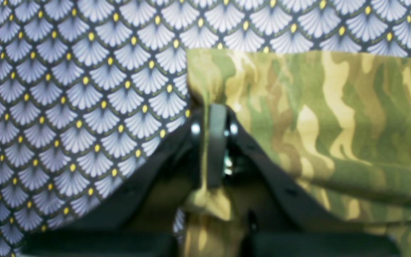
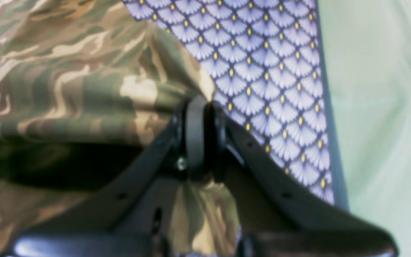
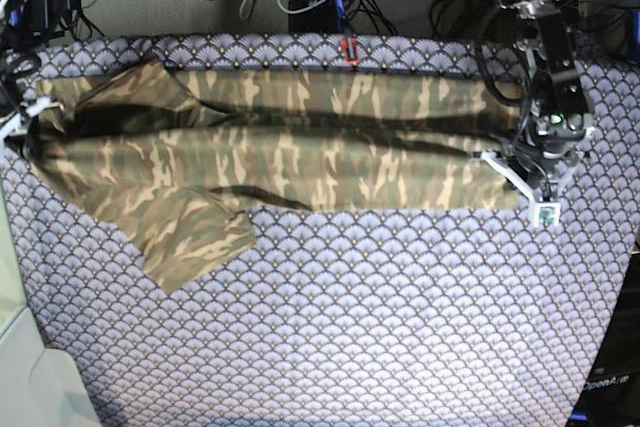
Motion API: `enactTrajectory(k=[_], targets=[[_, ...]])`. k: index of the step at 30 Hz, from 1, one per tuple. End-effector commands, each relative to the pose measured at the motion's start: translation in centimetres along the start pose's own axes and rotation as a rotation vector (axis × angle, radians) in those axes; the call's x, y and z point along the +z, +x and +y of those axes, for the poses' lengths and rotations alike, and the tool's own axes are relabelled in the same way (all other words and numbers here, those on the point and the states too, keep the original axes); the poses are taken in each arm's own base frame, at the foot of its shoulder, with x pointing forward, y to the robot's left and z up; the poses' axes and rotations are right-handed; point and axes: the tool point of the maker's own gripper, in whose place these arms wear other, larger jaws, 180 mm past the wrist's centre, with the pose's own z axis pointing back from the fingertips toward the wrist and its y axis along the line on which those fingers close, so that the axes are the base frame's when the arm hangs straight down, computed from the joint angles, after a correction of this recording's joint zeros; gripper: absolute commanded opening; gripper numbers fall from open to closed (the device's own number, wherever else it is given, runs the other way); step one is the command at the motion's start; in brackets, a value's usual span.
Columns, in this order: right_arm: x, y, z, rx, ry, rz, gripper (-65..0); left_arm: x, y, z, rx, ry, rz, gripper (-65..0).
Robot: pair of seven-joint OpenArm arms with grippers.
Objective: Fold the T-shirt properly
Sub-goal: 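Drag the folded hem over the shirt toward the collar, then release the shirt with the right gripper and move it to the sleeve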
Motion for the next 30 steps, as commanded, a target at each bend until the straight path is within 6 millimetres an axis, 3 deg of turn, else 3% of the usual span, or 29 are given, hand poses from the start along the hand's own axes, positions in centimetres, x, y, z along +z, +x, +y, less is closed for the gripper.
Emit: enactTrajectory(k=[1, 8, 16, 21, 30], targets=[[0.5, 1.1, -0.5, 0.012, -0.014, -0.039, -65.0, 0.3, 1.2, 0.5, -0.003, 0.013, -0.041, -64.5], [1.1, -0.4, -0.2, 0.005, -0.012, -0.008, -65.0, 0.5, 0.5, 0.5, -0.009, 0.016, -0.03, -64.5], [2.4, -0.4, -2.4, -0.029, -0.084, -0.026, -65.0, 0.6, -0.6, 0.5, -0.012, 0.015, -0.004, -64.5], [2.7, -1.1, -2.3, -0.027, -0.083, -0.004, -65.0, 1.6, 0.8, 0.5, -0.026, 0.023, -0.05, -64.5], [2.9, -2.8, -1.6, -0.049, -0.073, 0.029, -65.0, 1.7, -1.0, 0.4, -0.027, 0.019, -0.013, -64.5]])
